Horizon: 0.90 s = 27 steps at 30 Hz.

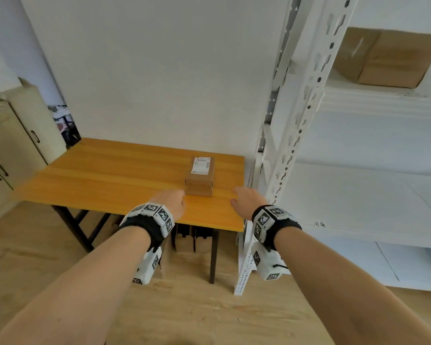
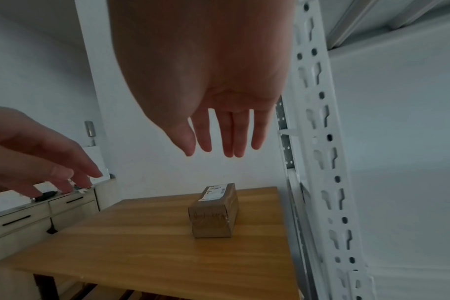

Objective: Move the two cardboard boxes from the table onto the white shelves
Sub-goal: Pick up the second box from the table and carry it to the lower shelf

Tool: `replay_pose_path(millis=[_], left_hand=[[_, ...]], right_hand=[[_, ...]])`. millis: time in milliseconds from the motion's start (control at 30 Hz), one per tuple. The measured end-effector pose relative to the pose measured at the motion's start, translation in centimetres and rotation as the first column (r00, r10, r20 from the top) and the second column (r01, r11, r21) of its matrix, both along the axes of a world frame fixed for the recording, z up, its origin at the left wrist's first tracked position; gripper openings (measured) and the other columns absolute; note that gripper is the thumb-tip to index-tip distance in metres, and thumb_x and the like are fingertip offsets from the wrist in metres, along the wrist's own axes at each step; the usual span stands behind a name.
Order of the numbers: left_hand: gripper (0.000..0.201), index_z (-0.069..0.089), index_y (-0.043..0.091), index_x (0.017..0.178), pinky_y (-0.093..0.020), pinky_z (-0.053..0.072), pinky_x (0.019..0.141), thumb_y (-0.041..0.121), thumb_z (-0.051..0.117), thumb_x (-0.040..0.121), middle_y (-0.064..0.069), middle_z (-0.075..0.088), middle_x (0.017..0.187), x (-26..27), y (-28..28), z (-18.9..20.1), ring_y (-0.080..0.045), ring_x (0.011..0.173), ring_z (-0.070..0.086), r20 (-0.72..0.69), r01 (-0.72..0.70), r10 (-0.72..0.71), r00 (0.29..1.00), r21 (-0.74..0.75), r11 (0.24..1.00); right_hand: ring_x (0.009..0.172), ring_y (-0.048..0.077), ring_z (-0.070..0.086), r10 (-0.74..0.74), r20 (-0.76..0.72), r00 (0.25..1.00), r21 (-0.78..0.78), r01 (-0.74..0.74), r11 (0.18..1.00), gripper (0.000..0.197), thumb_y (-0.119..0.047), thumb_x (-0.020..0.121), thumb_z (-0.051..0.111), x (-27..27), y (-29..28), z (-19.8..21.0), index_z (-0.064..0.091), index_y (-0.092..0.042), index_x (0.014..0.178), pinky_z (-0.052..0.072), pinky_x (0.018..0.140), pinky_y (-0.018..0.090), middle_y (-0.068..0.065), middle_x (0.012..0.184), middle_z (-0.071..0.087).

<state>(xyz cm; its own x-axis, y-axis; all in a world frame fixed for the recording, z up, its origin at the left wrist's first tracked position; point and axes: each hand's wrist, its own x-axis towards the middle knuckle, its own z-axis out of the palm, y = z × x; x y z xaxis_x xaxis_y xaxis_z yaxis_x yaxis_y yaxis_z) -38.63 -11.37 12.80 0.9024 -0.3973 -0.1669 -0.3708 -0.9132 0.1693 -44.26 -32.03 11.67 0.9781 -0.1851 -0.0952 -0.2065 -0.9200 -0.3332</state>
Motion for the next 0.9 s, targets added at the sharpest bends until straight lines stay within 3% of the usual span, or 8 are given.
replay_pose_path(millis=[200, 367, 467, 600, 667, 733, 800, 900], left_hand=[[0.037, 0.053, 0.015, 0.129, -0.032, 0.056, 0.074, 0.026, 0.037, 0.098, -0.007, 0.067, 0.112, 6.8, -1.2, -2.7, -0.021, 0.084, 0.066, -0.087, -0.014, 0.014, 0.996, 0.009, 1.0], [0.041, 0.045, 0.016, 0.138, -0.026, 0.047, 0.056, 0.025, 0.037, 0.098, -0.005, 0.066, 0.098, 12.9, -1.7, -4.1, -0.015, 0.065, 0.058, -0.169, -0.066, 0.057, 0.984, -0.047, 0.997], [0.042, 0.043, 0.014, 0.139, -0.026, 0.048, 0.063, 0.024, 0.038, 0.099, -0.008, 0.062, 0.127, 16.6, -1.5, -5.4, -0.021, 0.085, 0.065, -0.233, -0.127, 0.095, 0.968, -0.129, 0.983], [0.043, 0.042, 0.013, 0.14, -0.034, 0.051, 0.064, 0.022, 0.038, 0.099, -0.012, 0.062, 0.126, 20.8, -1.5, -7.4, -0.022, 0.079, 0.06, -0.326, -0.195, 0.122, 0.938, -0.202, 0.96], [0.044, 0.04, 0.011, 0.142, -0.034, 0.05, 0.074, 0.02, 0.039, 0.099, -0.013, 0.055, 0.135, 22.7, -2.2, -8.5, -0.024, 0.096, 0.061, -0.361, -0.217, 0.115, 0.926, -0.257, 0.942], [0.045, 0.038, 0.01, 0.143, -0.036, 0.045, 0.097, 0.019, 0.041, 0.099, -0.012, 0.048, 0.144, 24.4, -3.0, -9.5, -0.025, 0.124, 0.052, -0.397, -0.245, 0.106, 0.912, -0.319, 0.915], [0.047, 0.035, 0.011, 0.145, -0.037, 0.038, 0.108, 0.021, 0.042, 0.099, -0.01, 0.043, 0.148, 26.1, -3.7, -10.5, -0.024, 0.135, 0.042, -0.44, -0.272, 0.095, 0.893, -0.36, 0.893], [0.053, 0.029, 0.016, 0.147, -0.043, 0.032, 0.114, 0.027, 0.045, 0.098, -0.005, 0.034, 0.154, 28.4, -4.5, -12.4, -0.023, 0.141, 0.034, -0.529, -0.325, 0.073, 0.846, -0.402, 0.856]], right_hand=[[0.114, 0.029, 0.06, 0.01, -0.038, 0.999, 0.046, -0.008, 0.999, 0.038, -0.023, 0.096, 0.04, 7.1, -0.2, -2.4, 0.054, -0.012, 0.13, 0.05, 0.09, 0.037, 0.011, 0.129, 0.061], [0.112, 0.03, 0.061, 0.012, -0.092, 0.996, 0.094, -0.003, 0.996, 0.038, -0.022, 0.097, 0.039, 13.0, -1.0, -4.2, 0.053, -0.01, 0.13, 0.05, 0.086, 0.035, 0.012, 0.129, 0.061], [0.106, 0.03, 0.063, 0.006, -0.115, 0.993, 0.13, 0.009, 0.991, 0.036, -0.022, 0.097, 0.037, 16.6, -1.5, -5.4, 0.056, -0.01, 0.125, 0.051, 0.083, 0.035, 0.012, 0.125, 0.063], [0.122, 0.028, 0.055, -0.015, -0.11, 0.994, 0.233, 0.041, 0.972, 0.04, -0.023, 0.098, 0.039, 20.5, -1.5, -7.2, 0.05, -0.011, 0.134, 0.046, 0.098, 0.037, 0.011, 0.138, 0.055], [0.131, 0.026, 0.048, -0.035, -0.121, 0.992, 0.305, 0.071, 0.95, 0.046, -0.022, 0.097, 0.043, 22.3, -1.5, -8.3, 0.042, -0.013, 0.142, 0.04, 0.104, 0.036, 0.009, 0.146, 0.047], [0.136, 0.025, 0.042, -0.065, -0.14, 0.988, 0.36, 0.112, 0.926, 0.051, -0.024, 0.096, 0.047, 24.0, -1.5, -9.4, 0.036, -0.016, 0.145, 0.037, 0.107, 0.036, 0.008, 0.15, 0.042], [0.139, 0.024, 0.037, -0.091, -0.146, 0.985, 0.394, 0.143, 0.908, 0.057, -0.025, 0.095, 0.051, 25.6, -1.6, -10.5, 0.031, -0.019, 0.148, 0.033, 0.11, 0.036, 0.006, 0.152, 0.038], [0.142, 0.022, 0.031, -0.141, -0.154, 0.978, 0.468, 0.198, 0.861, 0.069, -0.024, 0.091, 0.058, 27.7, -1.5, -11.8, 0.022, -0.019, 0.15, 0.028, 0.114, 0.04, 0.004, 0.154, 0.034]])
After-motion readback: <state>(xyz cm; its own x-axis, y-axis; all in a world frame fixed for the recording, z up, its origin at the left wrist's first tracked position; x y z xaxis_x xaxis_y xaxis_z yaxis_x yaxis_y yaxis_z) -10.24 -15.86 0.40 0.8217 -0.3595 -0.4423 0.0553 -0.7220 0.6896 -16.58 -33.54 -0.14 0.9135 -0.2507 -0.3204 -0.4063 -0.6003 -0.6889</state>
